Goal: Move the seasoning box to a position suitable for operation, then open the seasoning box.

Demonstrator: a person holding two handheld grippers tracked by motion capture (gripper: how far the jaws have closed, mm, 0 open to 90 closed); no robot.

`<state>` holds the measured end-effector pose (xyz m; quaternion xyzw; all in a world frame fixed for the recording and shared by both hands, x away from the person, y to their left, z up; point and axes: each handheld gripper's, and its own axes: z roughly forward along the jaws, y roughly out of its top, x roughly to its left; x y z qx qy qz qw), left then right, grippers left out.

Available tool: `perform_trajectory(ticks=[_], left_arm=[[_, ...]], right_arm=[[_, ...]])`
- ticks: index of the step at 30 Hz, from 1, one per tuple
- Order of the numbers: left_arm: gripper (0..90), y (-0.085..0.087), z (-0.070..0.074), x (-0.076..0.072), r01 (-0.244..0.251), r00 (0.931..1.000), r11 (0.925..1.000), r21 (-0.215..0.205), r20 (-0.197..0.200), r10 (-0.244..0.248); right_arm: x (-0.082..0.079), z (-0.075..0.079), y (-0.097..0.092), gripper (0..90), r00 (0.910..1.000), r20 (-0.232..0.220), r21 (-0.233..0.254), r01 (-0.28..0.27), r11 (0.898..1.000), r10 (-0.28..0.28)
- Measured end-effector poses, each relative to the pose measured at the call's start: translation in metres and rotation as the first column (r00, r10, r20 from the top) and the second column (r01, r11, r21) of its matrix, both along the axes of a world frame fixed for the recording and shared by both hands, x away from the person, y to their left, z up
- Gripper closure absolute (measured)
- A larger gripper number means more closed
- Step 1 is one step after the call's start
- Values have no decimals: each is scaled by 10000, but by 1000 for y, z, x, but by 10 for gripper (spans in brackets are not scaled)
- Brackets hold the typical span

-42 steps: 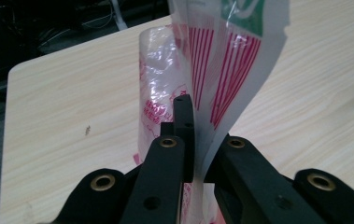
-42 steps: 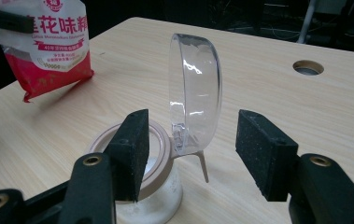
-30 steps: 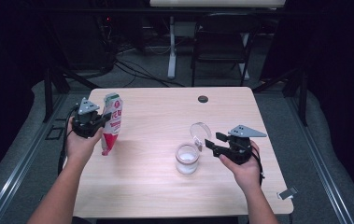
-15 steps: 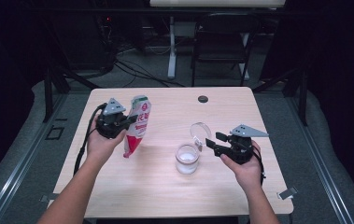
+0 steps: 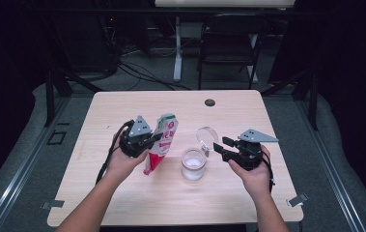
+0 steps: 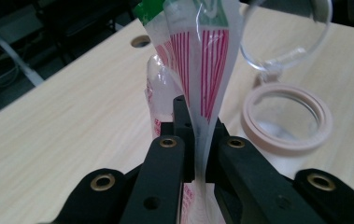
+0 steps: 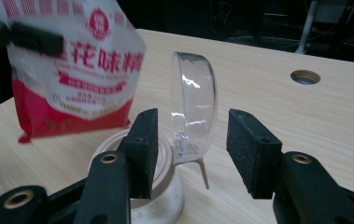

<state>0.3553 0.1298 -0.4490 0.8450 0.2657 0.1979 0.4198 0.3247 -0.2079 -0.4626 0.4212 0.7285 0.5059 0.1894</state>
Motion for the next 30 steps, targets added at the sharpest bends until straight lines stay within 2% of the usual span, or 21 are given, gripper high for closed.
perform_trajectory(ticks=[2, 5, 9, 15, 16, 17, 19, 24, 30], left_arm=[[900, 4, -9, -7, 167, 9998, 9988, -455, -92, -172], [900, 11, -16, -18, 224, 9996, 9958, -885, -130, -237], [900, 18, -27, -28, 411, 9984, 9924, -1157, -342, -453], [900, 16, -35, -34, 611, 9966, 9938, -924, -490, -659], [900, 16, -37, -35, 596, 9967, 9944, -878, -499, -641], [900, 17, -38, -36, 606, 9963, 9949, -805, -559, -652], [900, 19, -40, -36, 628, 9956, 9950, -775, -639, -678], [900, 20, -45, -35, 483, 9948, 9951, -866, -853, -557], [900, 18, -48, -37, 390, 9936, 9945, -967, -1019, -489]], right_arm=[[-2, 2, 3, 553, 9998, 182, 54, -105, 9999, 104], [-5, 6, 9, 564, 9983, 429, 11, -389, 9992, 389], [-10, 8, 23, 566, 9935, 613, -281, -939, 9952, 954], [-12, 4, 48, 586, 9832, 517, -604, -1720, 9833, 1751], [-12, 4, 52, 631, 9803, 390, -632, -1909, 9796, 1935], [-12, 4, 55, 640, 9751, 124, -620, -2202, 9735, 2213], [-13, 7, 61, 649, 9660, -41, -637, -2581, 9640, 2584], [-6, 12, 78, 652, 9552, -108, -781, -2958, 9521, 2959], [1, 3, 98, 659, 9426, -311, -947, -3338, 9379, 3323]])
